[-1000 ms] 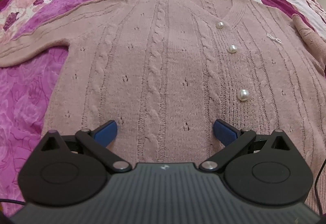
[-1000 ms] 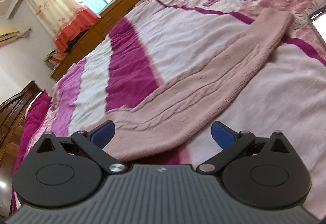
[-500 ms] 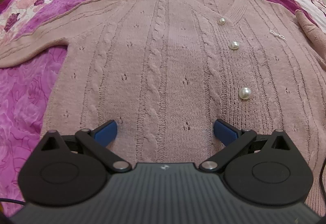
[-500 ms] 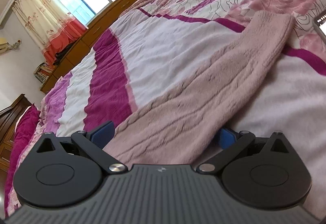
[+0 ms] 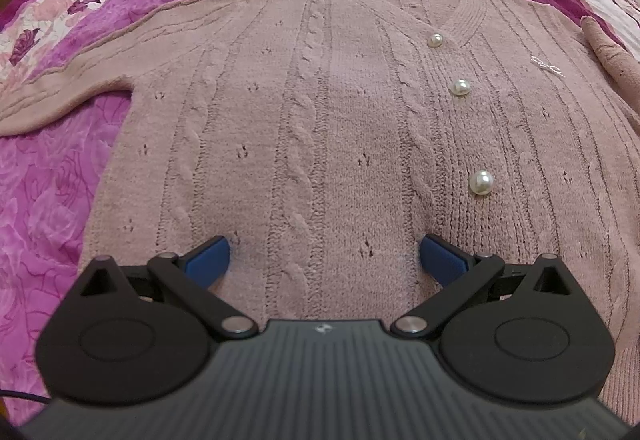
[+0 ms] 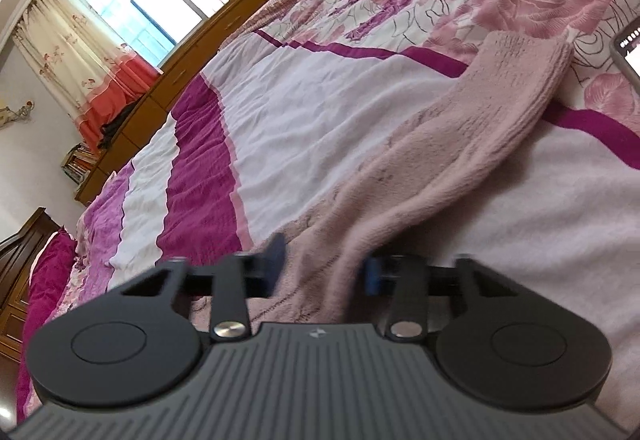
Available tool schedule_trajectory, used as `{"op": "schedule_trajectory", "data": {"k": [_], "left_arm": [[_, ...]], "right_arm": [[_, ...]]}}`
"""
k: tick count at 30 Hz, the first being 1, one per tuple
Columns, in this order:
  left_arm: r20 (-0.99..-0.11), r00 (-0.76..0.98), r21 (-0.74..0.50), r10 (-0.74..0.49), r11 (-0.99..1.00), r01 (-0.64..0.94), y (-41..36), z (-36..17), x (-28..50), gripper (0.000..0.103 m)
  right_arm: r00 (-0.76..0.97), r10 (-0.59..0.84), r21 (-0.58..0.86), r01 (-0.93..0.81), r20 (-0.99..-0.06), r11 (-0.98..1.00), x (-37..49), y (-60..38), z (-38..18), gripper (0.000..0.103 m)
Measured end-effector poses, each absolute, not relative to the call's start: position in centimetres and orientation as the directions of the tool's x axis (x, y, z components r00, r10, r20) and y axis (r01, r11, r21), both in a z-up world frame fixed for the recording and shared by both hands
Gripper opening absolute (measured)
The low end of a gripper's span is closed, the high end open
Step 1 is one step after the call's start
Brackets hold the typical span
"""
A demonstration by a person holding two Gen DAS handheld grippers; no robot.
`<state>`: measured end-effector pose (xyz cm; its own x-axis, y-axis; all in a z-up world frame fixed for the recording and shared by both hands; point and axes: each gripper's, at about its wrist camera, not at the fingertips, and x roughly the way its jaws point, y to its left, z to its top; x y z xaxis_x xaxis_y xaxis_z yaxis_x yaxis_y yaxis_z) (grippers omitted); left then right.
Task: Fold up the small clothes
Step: 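Reach the right gripper to the bunched sleeve cuff and close on it, then carry the sleeve with the right gripper across the cardigan front and release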
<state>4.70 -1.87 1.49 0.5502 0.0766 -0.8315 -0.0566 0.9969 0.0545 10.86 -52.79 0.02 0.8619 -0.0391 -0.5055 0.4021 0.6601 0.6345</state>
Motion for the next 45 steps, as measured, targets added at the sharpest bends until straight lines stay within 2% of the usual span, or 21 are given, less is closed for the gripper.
{"op": "schedule_trajectory", "data": {"k": [3,6,19,31,45], "left_arm": [[-0.83,0.553,0.056,0.076,0.997,-0.054,-1.9,1.5,4.7,0.103],[-0.825,0.559,0.063,0.076,0.997,-0.043,-1.9,1.5,4.6,0.103],[-0.824,0.565,0.033,0.036,0.999,-0.015,-1.3,2.1,4.2,0.103],[-0.788,0.616,-0.018,0.0,1.0,-0.023,0.6,4.6,3.7,0.103],[-0.752,0.659,-0.043,0.033,0.994,-0.099,4.5,6.2,3.7,0.103]], "right_arm": [[0.876,-0.027,0.661,0.384,-0.482,0.645,10.2,-53.1,0.6,0.016],[0.898,-0.035,0.669,0.352,-0.439,0.654,9.2,-52.9,1.9,0.01],[0.944,-0.115,0.609,0.29,-0.31,0.738,5.3,-50.7,8.6,0.008],[0.965,-0.062,0.576,0.204,-0.256,0.792,4.4,-44.9,12.8,0.008],[0.979,0.053,0.526,0.06,-0.198,0.848,6.0,-33.9,17.5,0.008]]}}
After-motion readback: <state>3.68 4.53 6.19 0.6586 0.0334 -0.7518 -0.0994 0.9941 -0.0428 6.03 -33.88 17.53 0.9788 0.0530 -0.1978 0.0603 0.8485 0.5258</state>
